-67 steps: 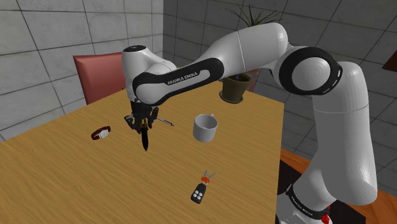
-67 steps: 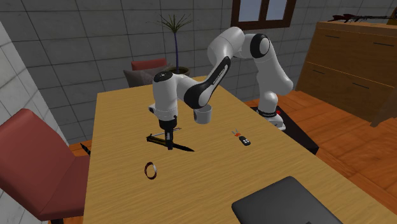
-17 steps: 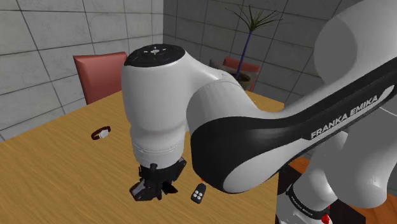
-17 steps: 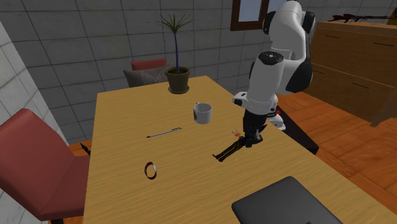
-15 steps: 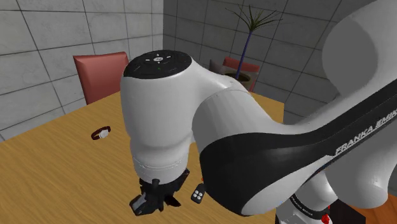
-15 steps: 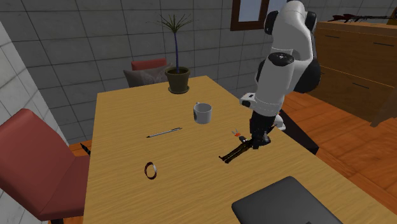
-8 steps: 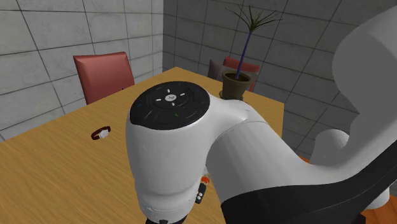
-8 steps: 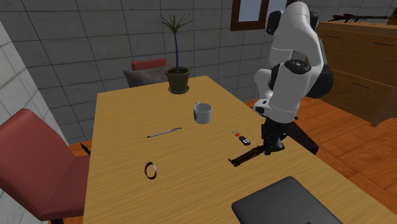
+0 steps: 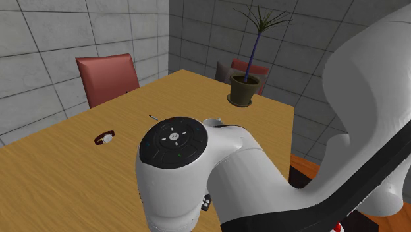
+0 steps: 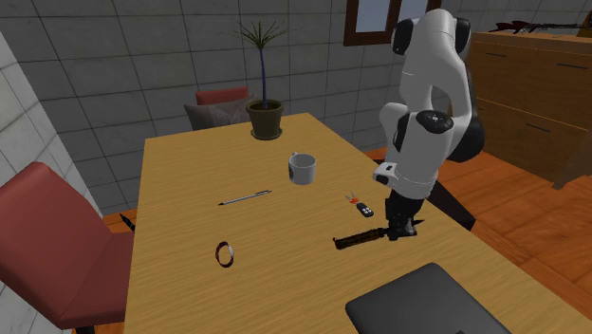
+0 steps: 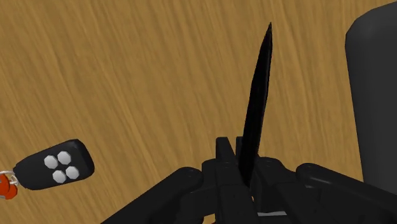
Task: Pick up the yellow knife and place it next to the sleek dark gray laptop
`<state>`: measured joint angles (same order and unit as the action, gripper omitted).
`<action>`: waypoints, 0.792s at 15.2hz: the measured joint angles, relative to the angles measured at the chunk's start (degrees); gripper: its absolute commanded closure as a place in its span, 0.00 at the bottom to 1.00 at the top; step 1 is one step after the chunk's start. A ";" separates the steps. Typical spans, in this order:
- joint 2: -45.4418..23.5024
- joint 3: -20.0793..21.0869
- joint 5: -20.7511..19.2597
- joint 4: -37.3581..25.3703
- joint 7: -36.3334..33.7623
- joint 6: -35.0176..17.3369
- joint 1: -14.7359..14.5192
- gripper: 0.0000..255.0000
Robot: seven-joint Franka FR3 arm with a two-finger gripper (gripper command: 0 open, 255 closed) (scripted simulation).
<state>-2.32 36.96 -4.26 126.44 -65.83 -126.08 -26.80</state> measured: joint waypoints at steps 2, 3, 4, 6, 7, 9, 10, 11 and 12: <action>-1.27 -0.06 -1.02 0.42 -0.75 -1.39 -0.09 1.00; -1.48 -0.10 -1.22 0.73 -0.86 -1.87 -0.09 1.00; -1.61 -0.11 -1.33 0.83 -0.93 -2.07 -0.09 1.00; -1.70 -0.13 -1.42 0.94 -0.98 -2.26 -0.09 1.00; -1.72 -0.13 -1.44 0.96 -1.00 -2.29 -0.10 1.00; -1.72 -0.13 -1.44 0.98 -1.00 -2.32 -0.10 1.00; -1.73 -0.13 -1.45 0.98 -1.00 -2.32 -0.10 0.00; -1.73 -0.13 -1.45 0.98 -1.01 -2.33 -0.10 0.00; -1.73 -0.13 -1.45 0.98 -1.01 -2.33 -0.10 0.00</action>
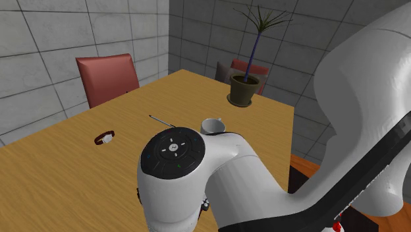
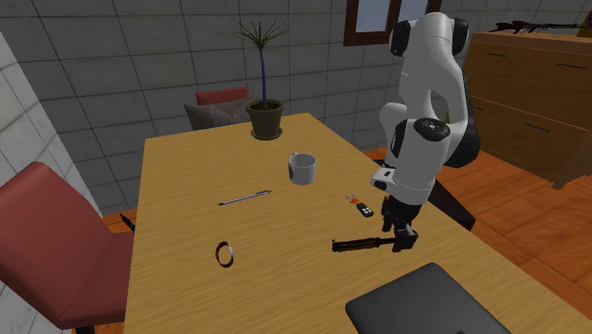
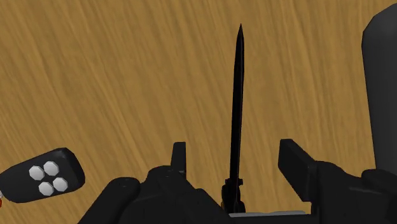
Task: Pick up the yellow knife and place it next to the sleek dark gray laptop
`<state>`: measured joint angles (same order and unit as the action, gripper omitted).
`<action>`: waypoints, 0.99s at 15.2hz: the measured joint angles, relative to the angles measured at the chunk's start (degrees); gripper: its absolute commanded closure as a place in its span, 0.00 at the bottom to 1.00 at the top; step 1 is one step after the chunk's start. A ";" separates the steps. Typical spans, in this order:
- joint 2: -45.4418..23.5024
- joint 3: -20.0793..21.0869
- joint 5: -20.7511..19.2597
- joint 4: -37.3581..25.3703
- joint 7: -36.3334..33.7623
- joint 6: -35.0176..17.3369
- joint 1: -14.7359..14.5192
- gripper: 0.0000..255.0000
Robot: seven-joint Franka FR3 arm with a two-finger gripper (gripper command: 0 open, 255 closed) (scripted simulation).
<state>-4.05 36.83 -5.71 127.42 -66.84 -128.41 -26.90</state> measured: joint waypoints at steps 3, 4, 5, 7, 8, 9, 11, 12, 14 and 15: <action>0.00 0.00 0.00 0.00 0.00 0.00 0.00 0.00; 0.00 0.00 0.00 0.00 0.00 0.00 0.00 0.00; 0.63 0.06 0.52 -0.32 0.37 0.78 0.06 0.00; 2.47 0.18 2.06 -2.41 1.51 4.20 0.20 0.00; 3.50 0.21 2.85 -3.04 2.03 5.63 0.24 0.00; 4.11 0.17 3.30 -3.19 2.41 6.27 0.30 0.00; 4.23 0.20 3.42 -3.59 2.44 6.82 0.27 0.00; 4.27 0.20 3.46 -3.63 2.48 6.90 0.27 0.00; 4.31 0.20 3.49 -3.65 2.50 6.97 0.27 0.00; 4.32 0.20 3.50 -3.66 2.50 6.98 0.27 0.00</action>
